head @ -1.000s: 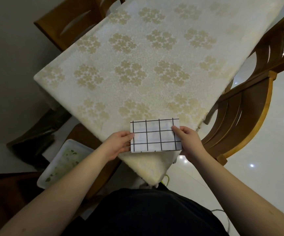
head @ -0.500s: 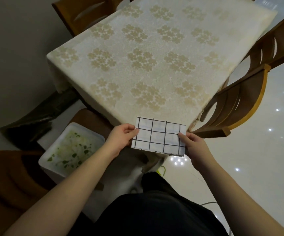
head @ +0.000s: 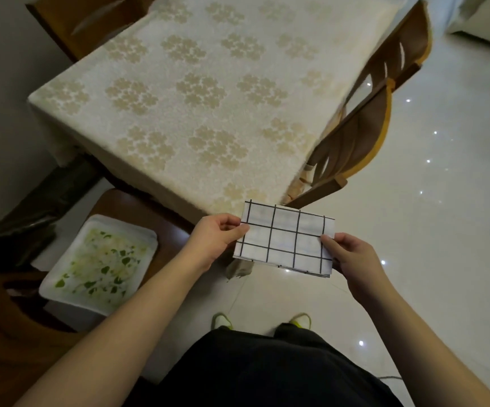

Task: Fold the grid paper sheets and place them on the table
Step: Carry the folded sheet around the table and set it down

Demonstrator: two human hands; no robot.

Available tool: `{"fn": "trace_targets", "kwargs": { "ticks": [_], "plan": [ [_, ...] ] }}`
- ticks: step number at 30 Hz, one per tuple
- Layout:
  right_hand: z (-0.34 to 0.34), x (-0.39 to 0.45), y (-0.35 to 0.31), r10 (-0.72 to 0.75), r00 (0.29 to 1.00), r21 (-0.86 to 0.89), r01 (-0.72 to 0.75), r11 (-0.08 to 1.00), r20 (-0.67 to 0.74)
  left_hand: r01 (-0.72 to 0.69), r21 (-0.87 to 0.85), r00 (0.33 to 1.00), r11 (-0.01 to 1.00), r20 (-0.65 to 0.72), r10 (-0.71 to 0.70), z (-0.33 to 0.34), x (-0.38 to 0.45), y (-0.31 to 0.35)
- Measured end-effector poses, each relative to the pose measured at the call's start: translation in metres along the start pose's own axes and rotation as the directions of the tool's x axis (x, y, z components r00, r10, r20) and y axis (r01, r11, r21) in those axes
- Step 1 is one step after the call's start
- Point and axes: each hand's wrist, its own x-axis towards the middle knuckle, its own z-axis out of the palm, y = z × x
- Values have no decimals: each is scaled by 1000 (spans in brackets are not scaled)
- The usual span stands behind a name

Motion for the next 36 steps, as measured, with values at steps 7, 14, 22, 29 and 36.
{"fn": "trace_targets", "kwargs": {
  "ticks": [7, 14, 22, 29, 36],
  "plan": [
    [-90, -10, 15, 0, 992, 97, 12, 995, -126, 60, -4, 983, 998, 172, -59, 91, 11, 23],
    [-201, -12, 45, 65, 965, 262, 4, 965, -255, 101, 90, 950, 991, 289, -123, 221, 16, 40],
    [-285, -4, 54, 84, 950, 305, 12, 952, -301, 80, 165, 942, 983, 309, -129, 307, 13, 66],
    [-317, 23, 42, 28, 930, 266, 76, 961, -367, 100, 195, 928, 976, 336, -162, 343, 31, 93],
    [-331, 83, 11, 27, 932, 278, 80, 957, -362, 63, 174, 926, 983, 356, -122, 366, 96, 123]
  ]
}}
